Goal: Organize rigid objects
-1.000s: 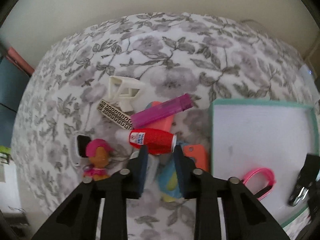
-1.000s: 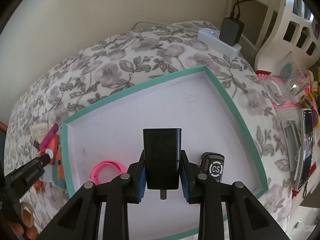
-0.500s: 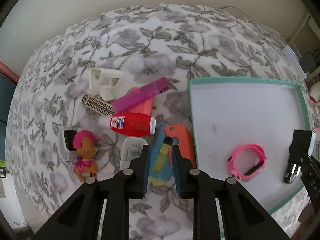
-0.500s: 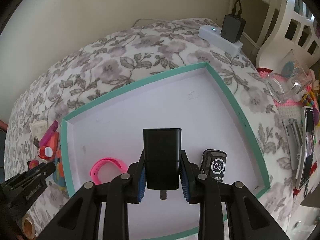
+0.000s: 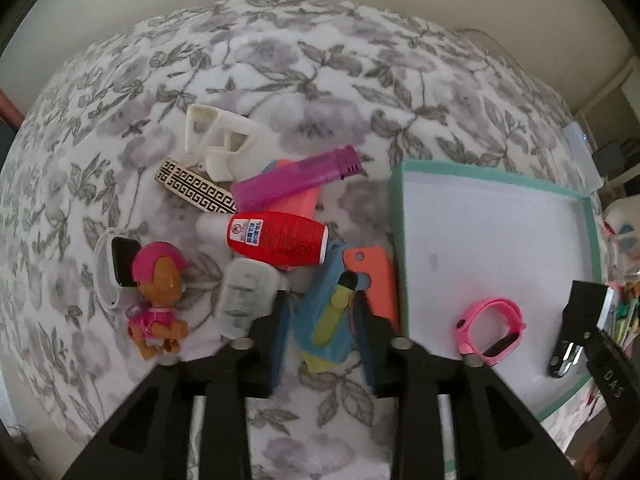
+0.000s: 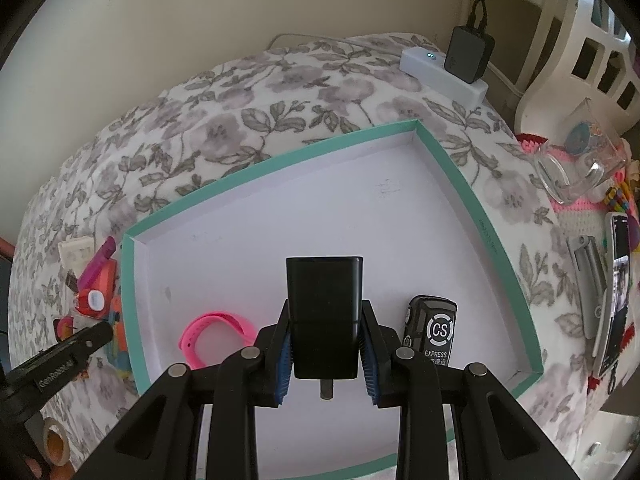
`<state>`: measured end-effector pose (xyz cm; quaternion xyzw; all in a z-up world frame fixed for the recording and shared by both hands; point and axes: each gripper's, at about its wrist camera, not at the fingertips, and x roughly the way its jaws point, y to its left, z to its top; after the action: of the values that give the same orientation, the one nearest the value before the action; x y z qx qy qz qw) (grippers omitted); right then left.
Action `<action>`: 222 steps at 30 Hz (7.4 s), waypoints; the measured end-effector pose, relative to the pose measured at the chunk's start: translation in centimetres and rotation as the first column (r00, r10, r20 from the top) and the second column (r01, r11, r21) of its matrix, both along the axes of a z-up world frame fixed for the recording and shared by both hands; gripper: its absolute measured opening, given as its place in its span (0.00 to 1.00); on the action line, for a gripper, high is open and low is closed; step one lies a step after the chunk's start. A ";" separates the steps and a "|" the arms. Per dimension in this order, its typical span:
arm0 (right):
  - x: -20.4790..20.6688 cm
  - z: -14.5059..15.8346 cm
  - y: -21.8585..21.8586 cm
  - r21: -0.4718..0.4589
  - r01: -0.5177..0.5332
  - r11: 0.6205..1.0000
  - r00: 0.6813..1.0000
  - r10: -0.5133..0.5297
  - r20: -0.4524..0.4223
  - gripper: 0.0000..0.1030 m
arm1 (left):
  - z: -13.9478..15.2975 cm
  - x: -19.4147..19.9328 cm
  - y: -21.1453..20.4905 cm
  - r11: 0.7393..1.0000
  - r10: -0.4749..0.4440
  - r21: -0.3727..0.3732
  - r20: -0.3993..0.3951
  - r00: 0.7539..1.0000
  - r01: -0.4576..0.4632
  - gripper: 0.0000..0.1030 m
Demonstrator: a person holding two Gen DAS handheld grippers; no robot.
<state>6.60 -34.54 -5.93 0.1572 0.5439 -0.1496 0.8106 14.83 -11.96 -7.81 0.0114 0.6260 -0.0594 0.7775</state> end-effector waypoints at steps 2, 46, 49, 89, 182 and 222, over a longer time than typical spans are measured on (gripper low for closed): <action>0.0 0.0 0.0 0.000 0.001 1.000 1.000 -0.001 0.003 0.29 | -0.4 0.2 0.1 0.998 0.010 -0.066 -0.026 1.000 -0.011 0.42; -0.4 2.8 -0.3 -0.029 0.015 0.999 0.997 -0.013 0.080 0.29 | 6.2 -2.6 -0.1 0.997 0.024 -0.075 0.124 0.992 -0.014 0.59; -0.4 2.9 -0.6 -0.035 0.027 0.999 0.996 -0.024 0.083 0.29 | 8.3 -3.0 -1.3 0.994 -0.012 -0.100 0.201 0.980 0.032 0.60; 0.0 -2.0 -1.0 -0.049 0.009 0.999 0.998 -0.012 -0.062 0.40 | 3.7 -1.9 -6.2 0.991 -0.075 -0.090 0.198 0.977 0.094 0.72; 7.9 -4.3 22.3 0.378 -0.359 0.854 0.933 0.333 0.134 0.60 | -1.6 2.1 18.3 0.906 0.415 -0.093 0.010 0.910 -0.413 0.90; 2.6 4.0 11.4 0.192 -0.235 0.953 0.957 0.193 0.215 0.60 | 9.2 -1.5 7.7 0.977 0.211 -0.042 0.267 0.940 -0.207 0.47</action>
<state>9.17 -23.10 -1.98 0.1978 0.4892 0.0151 0.8493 13.29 -4.27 1.38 -0.0521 0.5116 0.0214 0.8574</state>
